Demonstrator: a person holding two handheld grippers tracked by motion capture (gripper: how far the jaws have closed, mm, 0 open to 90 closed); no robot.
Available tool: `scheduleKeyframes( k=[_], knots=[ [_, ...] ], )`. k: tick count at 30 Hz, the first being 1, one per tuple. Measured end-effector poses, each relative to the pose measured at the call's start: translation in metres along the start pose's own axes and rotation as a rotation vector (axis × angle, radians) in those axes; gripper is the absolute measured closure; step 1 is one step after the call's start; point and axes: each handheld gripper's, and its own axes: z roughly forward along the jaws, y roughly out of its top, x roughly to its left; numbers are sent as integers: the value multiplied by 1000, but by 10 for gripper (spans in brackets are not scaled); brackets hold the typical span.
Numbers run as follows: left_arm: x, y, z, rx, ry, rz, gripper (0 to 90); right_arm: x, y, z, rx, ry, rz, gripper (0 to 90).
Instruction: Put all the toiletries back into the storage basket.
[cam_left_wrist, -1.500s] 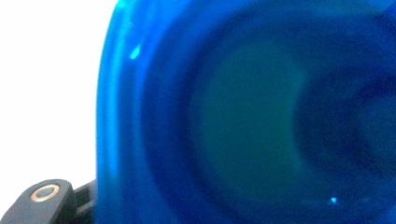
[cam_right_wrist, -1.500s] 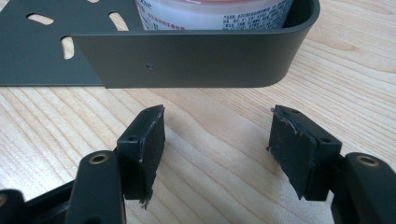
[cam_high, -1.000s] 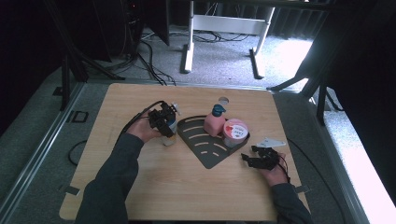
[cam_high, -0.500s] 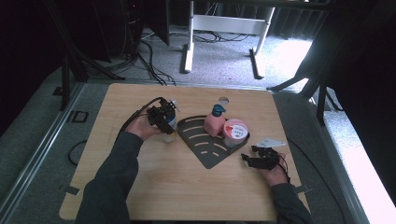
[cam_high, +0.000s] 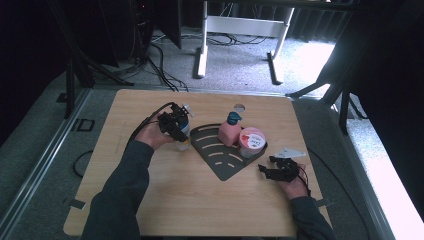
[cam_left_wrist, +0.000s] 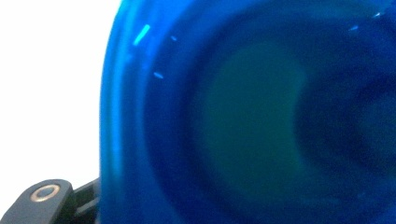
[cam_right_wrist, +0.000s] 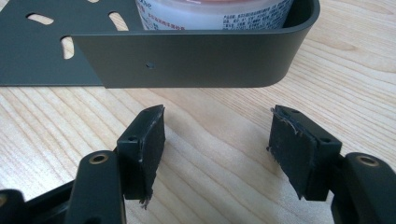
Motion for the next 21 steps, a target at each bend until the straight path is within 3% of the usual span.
scheduleKeyframes(
  k=[21],
  knots=[
    [-3,14,-1,-12,-22,14,556,0,0,0,0,0,0,356]
  ],
)
